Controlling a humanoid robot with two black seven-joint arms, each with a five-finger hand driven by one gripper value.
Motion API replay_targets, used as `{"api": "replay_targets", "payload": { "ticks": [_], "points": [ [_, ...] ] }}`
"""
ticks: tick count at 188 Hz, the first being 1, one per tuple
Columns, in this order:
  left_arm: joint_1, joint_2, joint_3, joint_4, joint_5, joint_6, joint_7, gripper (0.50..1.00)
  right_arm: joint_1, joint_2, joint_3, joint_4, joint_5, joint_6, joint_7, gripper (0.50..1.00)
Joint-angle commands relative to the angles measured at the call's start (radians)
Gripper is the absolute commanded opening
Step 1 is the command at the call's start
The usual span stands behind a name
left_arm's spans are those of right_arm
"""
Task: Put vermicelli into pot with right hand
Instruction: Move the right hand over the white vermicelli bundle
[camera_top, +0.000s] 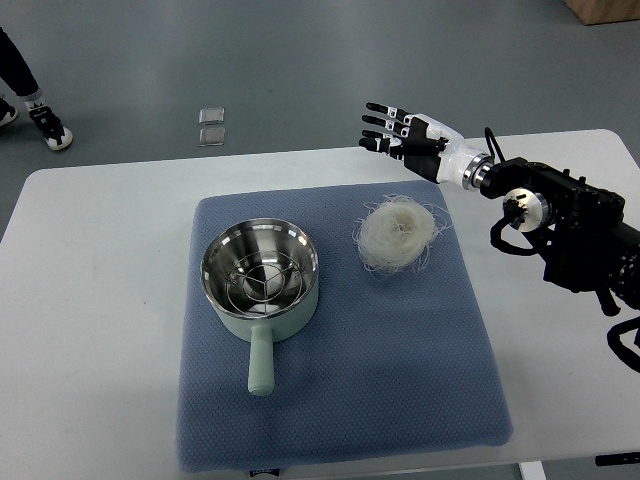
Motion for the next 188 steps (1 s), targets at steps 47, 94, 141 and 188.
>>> {"api": "replay_targets", "payload": {
  "ticks": [47, 94, 141, 188],
  "points": [
    [0.009, 0.0, -0.001, 0.003, 0.0, 0.0, 0.0, 1.0, 0.036, 0.004, -0.005, 0.0, -0.065, 0.008, 0.0, 0.938],
    [-0.014, 0.0, 0.002, 0.011, 0.0, 0.0, 0.0, 1.0, 0.045, 0.0, -0.007, 0.009, -0.23, 0.015, 0.002, 0.938],
    [-0.014, 0.0, 0.001, 0.011, 0.0, 0.0, 0.0, 1.0, 0.093, -0.014, -0.008, 0.014, -0.631, 0.023, 0.035, 0.938],
    [-0.014, 0.0, 0.003, 0.011, 0.0, 0.0, 0.0, 1.0, 0.117, -0.111, -0.016, 0.155, -0.914, 0.023, 0.112, 0.938]
  ]
}}
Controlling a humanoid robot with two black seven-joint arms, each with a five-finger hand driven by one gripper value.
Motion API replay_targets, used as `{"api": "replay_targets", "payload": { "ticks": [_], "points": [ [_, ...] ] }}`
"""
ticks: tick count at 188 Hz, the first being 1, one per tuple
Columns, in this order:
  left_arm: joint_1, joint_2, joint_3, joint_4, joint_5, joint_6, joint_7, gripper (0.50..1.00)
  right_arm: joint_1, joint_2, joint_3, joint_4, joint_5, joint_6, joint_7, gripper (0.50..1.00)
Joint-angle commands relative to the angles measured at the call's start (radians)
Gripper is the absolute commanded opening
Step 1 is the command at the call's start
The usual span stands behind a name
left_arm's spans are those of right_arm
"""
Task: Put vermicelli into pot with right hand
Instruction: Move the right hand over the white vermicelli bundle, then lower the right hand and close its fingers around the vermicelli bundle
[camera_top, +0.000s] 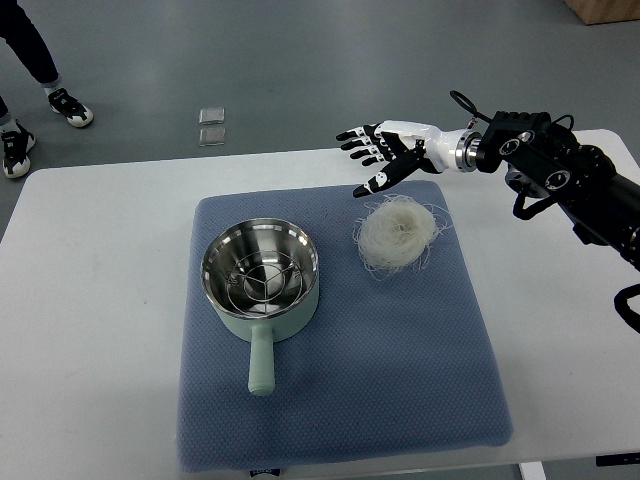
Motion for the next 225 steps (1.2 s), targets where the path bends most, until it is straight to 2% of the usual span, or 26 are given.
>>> {"api": "replay_targets", "payload": {
  "ticks": [1, 38, 64, 107, 151, 225],
  "points": [
    [0.0, 0.0, -0.001, 0.0, 0.0, 0.0, 0.0, 1.0, 0.008, -0.055, -0.001, 0.085, -0.106, -0.001, 0.021, 0.938],
    [0.0, 0.0, -0.001, 0.0, 0.0, 0.0, -0.002, 1.0, 0.017, -0.182, 0.001, 0.292, -0.331, -0.012, 0.032, 0.938],
    [0.0, 0.0, -0.002, -0.001, 0.0, 0.0, 0.0, 1.0, 0.007, -0.207, 0.002, 0.376, -0.482, -0.057, 0.032, 0.936],
    [0.0, 0.0, -0.002, -0.001, 0.0, 0.0, 0.0, 1.0, -0.047, -0.191, -0.042, 0.379, -0.695, -0.193, 0.029, 0.938],
    [0.0, 0.0, -0.001, 0.0, 0.0, 0.0, -0.002, 1.0, -0.059, -0.191, -0.235, 0.362, -0.706, -0.353, 0.029, 0.936],
    [0.0, 0.0, -0.001, 0.0, 0.0, 0.0, 0.0, 1.0, -0.049, -0.185, -0.225, 0.361, -0.683, -0.354, 0.029, 0.921]
  ]
}}
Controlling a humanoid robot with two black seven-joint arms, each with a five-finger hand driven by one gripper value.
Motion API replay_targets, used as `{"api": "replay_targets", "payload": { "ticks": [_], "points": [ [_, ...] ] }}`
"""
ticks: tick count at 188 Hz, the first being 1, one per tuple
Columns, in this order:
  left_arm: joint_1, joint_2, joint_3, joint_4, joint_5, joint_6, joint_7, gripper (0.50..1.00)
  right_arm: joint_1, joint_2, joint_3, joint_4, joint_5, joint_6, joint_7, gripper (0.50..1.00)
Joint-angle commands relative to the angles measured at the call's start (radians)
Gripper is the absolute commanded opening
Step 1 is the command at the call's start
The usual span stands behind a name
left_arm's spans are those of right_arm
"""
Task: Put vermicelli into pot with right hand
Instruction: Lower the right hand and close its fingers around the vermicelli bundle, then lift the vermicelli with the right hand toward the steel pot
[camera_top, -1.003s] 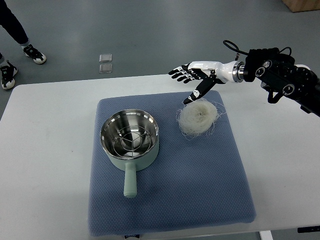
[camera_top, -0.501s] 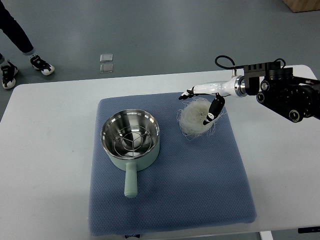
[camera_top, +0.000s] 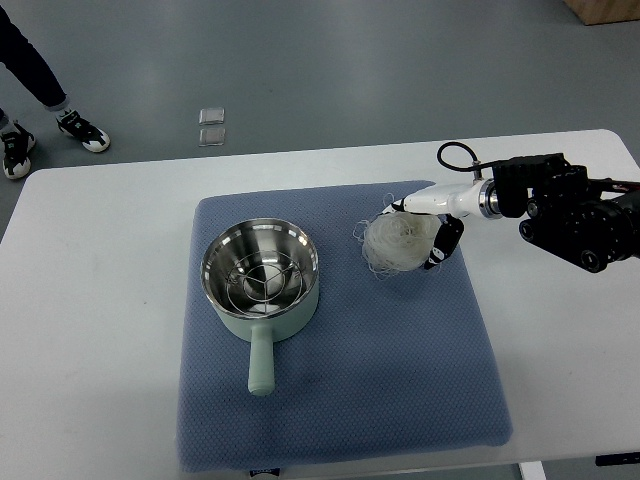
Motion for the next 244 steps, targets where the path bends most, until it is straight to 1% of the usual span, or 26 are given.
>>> {"api": "replay_targets", "payload": {
  "ticks": [1, 34, 52, 55, 56, 57, 58, 59, 60, 63, 74, 79, 83, 92, 101, 102, 105, 106, 108, 139, 157, 170, 196, 221, 229, 244],
  "points": [
    [0.0, 0.0, 0.0, 0.001, 0.0, 0.0, 0.0, 1.0, 0.007, 0.009, 0.003, 0.0, 0.005, 0.006, 0.0, 0.921],
    [0.0, 0.0, 0.0, -0.001, 0.0, 0.0, 0.0, 1.0, 0.027, 0.046, 0.003, 0.002, 0.011, 0.01, 0.0, 0.895],
    [0.0, 0.0, 0.0, 0.001, 0.0, 0.0, 0.0, 1.0, 0.033, 0.066, 0.003, 0.002, 0.011, 0.012, 0.0, 0.85],
    [0.0, 0.0, 0.0, -0.001, 0.0, 0.0, 0.0, 1.0, 0.035, 0.066, 0.003, 0.002, 0.011, 0.012, 0.0, 0.826],
    [0.0, 0.0, 0.0, -0.001, 0.0, 0.0, 0.0, 1.0, 0.035, 0.066, 0.003, 0.002, 0.011, 0.012, 0.0, 0.825],
    [0.0, 0.0, 0.0, 0.001, 0.0, 0.0, 0.0, 1.0, 0.035, 0.066, 0.003, 0.002, 0.011, 0.01, 0.0, 0.809],
    [0.0, 0.0, 0.0, 0.001, 0.0, 0.0, 0.0, 1.0, 0.035, 0.066, 0.003, 0.002, 0.011, 0.01, 0.0, 0.809],
    [0.0, 0.0, 0.0, 0.001, 0.0, 0.0, 0.0, 1.0, 0.036, 0.067, 0.003, 0.002, 0.011, 0.01, 0.0, 0.795],
    [0.0, 0.0, 0.0, 0.001, 0.0, 0.0, 0.0, 1.0, 0.036, 0.067, 0.003, 0.002, 0.011, 0.01, 0.0, 0.795],
    [0.0, 0.0, 0.0, 0.001, 0.0, 0.0, 0.0, 1.0, 0.036, 0.067, 0.003, 0.002, 0.011, 0.007, 0.002, 0.762],
    [0.0, 0.0, 0.0, 0.001, 0.0, 0.0, 0.0, 1.0, 0.038, 0.07, 0.003, 0.002, 0.01, 0.009, 0.002, 0.715],
    [0.0, 0.0, 0.0, 0.001, 0.0, 0.0, 0.0, 1.0, 0.039, 0.07, 0.003, 0.002, 0.01, 0.01, 0.002, 0.68],
    [0.0, 0.0, 0.0, 0.001, 0.0, 0.0, 0.0, 1.0, 0.038, 0.07, 0.003, 0.002, 0.011, 0.01, 0.002, 0.67],
    [0.0, 0.0, 0.0, -0.001, 0.0, 0.0, -0.001, 1.0, 0.039, 0.07, 0.003, 0.002, 0.01, 0.01, 0.002, 0.599],
    [0.0, 0.0, 0.0, -0.001, 0.0, 0.0, 0.0, 1.0, 0.039, 0.07, 0.002, 0.002, 0.008, 0.01, 0.002, 0.56],
    [0.0, 0.0, 0.0, 0.001, 0.0, 0.0, 0.0, 1.0, 0.039, 0.07, 0.002, 0.0, 0.008, 0.01, 0.002, 0.546],
    [0.0, 0.0, 0.0, 0.001, 0.0, 0.0, 0.0, 1.0, 0.039, 0.07, 0.002, 0.0, 0.008, 0.01, 0.002, 0.531],
    [0.0, 0.0, 0.0, -0.001, 0.0, 0.0, 0.0, 1.0, 0.039, 0.07, 0.002, 0.002, 0.008, 0.01, 0.002, 0.513],
    [0.0, 0.0, 0.0, -0.001, 0.0, 0.0, 0.0, 1.0, 0.039, 0.07, 0.002, 0.002, 0.008, 0.01, 0.002, 0.5],
    [0.0, 0.0, 0.0, 0.001, 0.0, 0.0, 0.0, 1.0, 0.062, 0.064, 0.003, 0.002, 0.01, 0.006, 0.006, 0.5],
    [0.0, 0.0, 0.0, 0.001, 0.0, 0.0, 0.0, 1.0, 0.078, 0.058, 0.008, 0.002, 0.011, 0.003, 0.031, 0.5],
    [0.0, 0.0, 0.0, 0.001, 0.0, 0.0, 0.0, 1.0, 0.105, 0.053, 0.043, 0.002, 0.013, 0.006, 0.046, 0.5],
    [0.0, 0.0, 0.0, 0.001, 0.0, 0.0, 0.0, 1.0, 0.136, 0.049, 0.103, 0.011, 0.01, 0.006, 0.054, 0.5],
    [0.0, 0.0, 0.0, -0.001, 0.0, 0.0, 0.0, 1.0, 0.211, 0.052, 0.109, 0.032, 0.011, 0.007, 0.118, 0.5],
    [0.0, 0.0, 0.0, 0.001, 0.0, 0.0, 0.0, 1.0, 0.225, 0.055, 0.111, 0.043, 0.011, 0.007, 0.128, 0.5],
    [0.0, 0.0, 0.0, 0.001, 0.0, 0.0, 0.0, 1.0, 0.249, 0.055, 0.111, 0.1, 0.011, 0.009, 0.137, 0.5]
  ]
}}
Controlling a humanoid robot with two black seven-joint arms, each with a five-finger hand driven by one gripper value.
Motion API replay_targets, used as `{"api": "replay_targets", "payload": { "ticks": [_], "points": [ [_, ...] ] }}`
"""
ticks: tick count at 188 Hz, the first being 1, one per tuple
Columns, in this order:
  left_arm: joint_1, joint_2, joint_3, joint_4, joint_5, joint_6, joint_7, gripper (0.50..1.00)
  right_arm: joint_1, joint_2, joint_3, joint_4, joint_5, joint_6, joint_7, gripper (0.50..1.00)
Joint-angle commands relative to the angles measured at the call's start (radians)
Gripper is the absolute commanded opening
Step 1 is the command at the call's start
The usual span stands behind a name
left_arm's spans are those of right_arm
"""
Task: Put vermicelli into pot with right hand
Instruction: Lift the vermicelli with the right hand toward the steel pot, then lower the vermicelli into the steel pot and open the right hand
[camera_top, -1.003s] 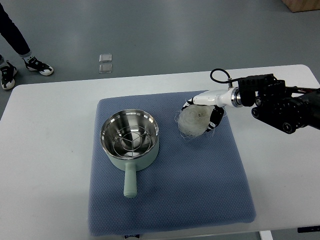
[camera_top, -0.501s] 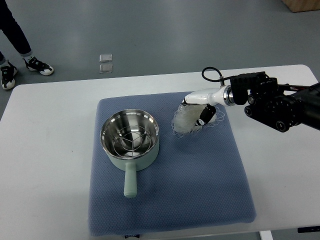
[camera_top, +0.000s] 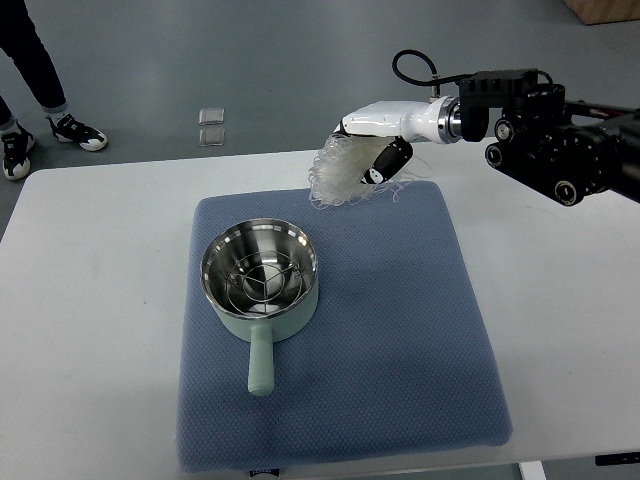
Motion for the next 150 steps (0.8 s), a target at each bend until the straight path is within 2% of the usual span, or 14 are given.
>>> {"api": "replay_targets", "payload": {
  "ticks": [1, 29, 51, 92, 146, 148, 149, 150],
  "points": [
    [0.0, 0.0, 0.0, 0.001, 0.0, 0.0, 0.0, 1.0, 0.034, 0.003, 0.001, 0.057, 0.0, 0.002, 0.018, 0.5],
    [0.0, 0.0, 0.0, -0.001, 0.0, 0.0, 0.0, 1.0, 0.067, -0.004, 0.001, 0.177, 0.02, 0.01, 0.044, 0.5],
    [0.0, 0.0, 0.0, -0.001, 0.0, 0.0, 0.0, 1.0, 0.073, 0.007, 0.001, 0.246, 0.02, 0.057, 0.043, 0.5],
    [0.0, 0.0, 0.0, 0.001, 0.0, 0.0, 0.0, 1.0, 0.066, 0.101, -0.003, 0.231, 0.018, 0.063, 0.014, 0.5],
    [0.0, 0.0, 0.0, 0.001, 0.0, 0.0, 0.0, 1.0, 0.02, 0.133, -0.008, 0.215, 0.023, 0.056, 0.009, 0.5],
    [0.0, 0.0, 0.0, 0.001, 0.0, 0.0, 0.0, 1.0, 0.017, 0.133, -0.008, 0.214, 0.023, 0.054, 0.009, 0.504],
    [0.0, 0.0, 0.0, 0.001, 0.0, 0.0, 0.0, 1.0, 0.014, 0.133, -0.008, 0.211, 0.023, 0.054, 0.009, 0.529],
    [0.0, 0.0, 0.0, 0.001, 0.0, 0.0, 0.0, 1.0, 0.014, 0.133, -0.008, 0.211, 0.023, 0.054, 0.009, 0.529]
  ]
}}
